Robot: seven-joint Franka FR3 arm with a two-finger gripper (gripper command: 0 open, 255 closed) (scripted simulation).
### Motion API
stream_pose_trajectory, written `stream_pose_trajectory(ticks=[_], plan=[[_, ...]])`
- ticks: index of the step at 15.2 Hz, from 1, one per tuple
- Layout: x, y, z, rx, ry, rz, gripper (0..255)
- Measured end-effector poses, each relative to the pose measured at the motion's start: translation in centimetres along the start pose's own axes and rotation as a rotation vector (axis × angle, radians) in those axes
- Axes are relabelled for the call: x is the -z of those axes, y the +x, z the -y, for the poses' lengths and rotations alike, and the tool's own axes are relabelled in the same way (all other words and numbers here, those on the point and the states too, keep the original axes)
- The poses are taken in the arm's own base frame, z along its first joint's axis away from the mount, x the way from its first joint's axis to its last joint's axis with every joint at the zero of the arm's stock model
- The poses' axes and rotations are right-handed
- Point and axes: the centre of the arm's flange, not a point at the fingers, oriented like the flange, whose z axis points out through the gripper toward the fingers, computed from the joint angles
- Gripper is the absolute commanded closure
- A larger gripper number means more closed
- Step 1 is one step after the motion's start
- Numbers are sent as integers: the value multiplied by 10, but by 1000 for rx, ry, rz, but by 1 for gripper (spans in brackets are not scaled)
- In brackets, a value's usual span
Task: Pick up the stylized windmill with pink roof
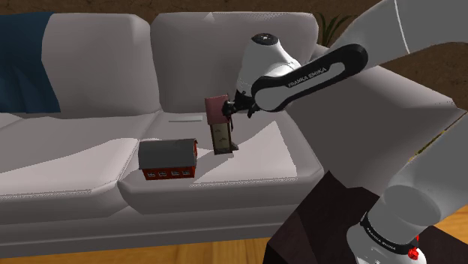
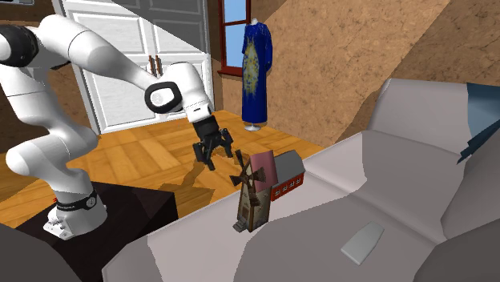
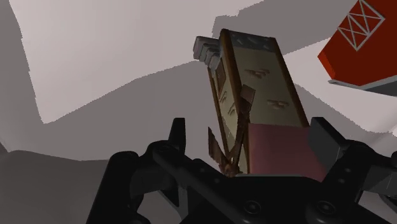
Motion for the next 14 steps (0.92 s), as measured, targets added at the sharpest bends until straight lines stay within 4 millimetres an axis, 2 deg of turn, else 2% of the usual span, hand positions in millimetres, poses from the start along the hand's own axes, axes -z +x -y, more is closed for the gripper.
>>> stream_pose_trajectory(ticks=[3, 11, 12, 14], plan=[[-32, 12, 13, -36, -14, -24, 0], [-73, 3, 15, -47, -17, -32, 0], [-75, 2, 15, -47, -17, -32, 255], [-77, 2, 15, -47, -17, -32, 255]])
